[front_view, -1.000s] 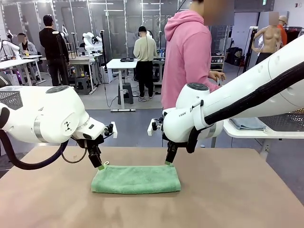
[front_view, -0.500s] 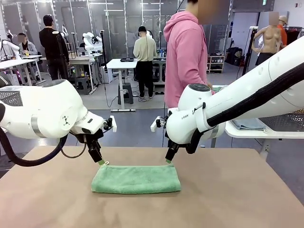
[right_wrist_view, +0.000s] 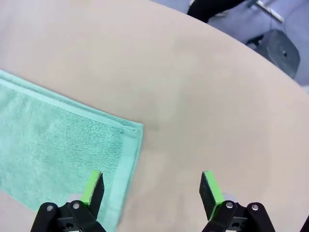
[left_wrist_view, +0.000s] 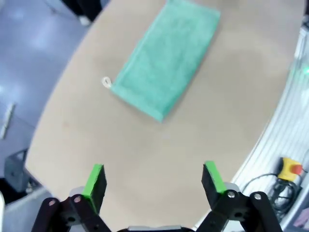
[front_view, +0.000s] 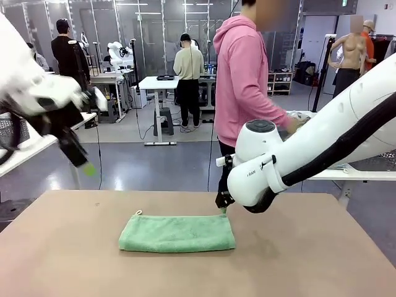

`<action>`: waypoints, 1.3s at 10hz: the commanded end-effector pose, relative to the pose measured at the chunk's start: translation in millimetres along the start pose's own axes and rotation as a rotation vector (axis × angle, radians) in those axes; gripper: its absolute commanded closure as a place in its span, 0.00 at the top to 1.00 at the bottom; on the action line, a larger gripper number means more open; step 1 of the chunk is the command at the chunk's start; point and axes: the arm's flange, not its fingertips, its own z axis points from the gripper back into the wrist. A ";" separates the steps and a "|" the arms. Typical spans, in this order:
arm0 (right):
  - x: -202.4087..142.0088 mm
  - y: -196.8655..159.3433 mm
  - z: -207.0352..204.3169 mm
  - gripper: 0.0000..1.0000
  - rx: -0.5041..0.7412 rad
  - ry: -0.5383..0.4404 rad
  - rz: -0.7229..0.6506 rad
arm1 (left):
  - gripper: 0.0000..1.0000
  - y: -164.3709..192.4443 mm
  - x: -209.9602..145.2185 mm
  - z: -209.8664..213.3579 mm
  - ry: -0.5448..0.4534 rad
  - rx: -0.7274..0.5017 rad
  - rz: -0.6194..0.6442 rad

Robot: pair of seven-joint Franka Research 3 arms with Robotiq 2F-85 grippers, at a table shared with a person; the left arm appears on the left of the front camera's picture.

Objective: Fold the towels and place them in the basket.
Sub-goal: When a person lays out a Towel with hook on the table, fold it in half twice.

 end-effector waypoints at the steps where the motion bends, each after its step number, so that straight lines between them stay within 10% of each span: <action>1: -1.3 28.8 3.2 1.00 -0.047 0.030 -0.070 | 1.00 -17.9 0.0 57.2 0.029 0.057 0.050; 6: -10.3 37.5 -17.5 1.00 -0.026 0.143 -0.118 | 1.00 -88.1 -19.4 211.7 -0.099 0.214 0.097; 13: -14.3 29.6 -21.5 1.00 0.000 0.183 -0.102 | 1.00 -78.9 -19.3 209.5 -0.111 0.179 0.096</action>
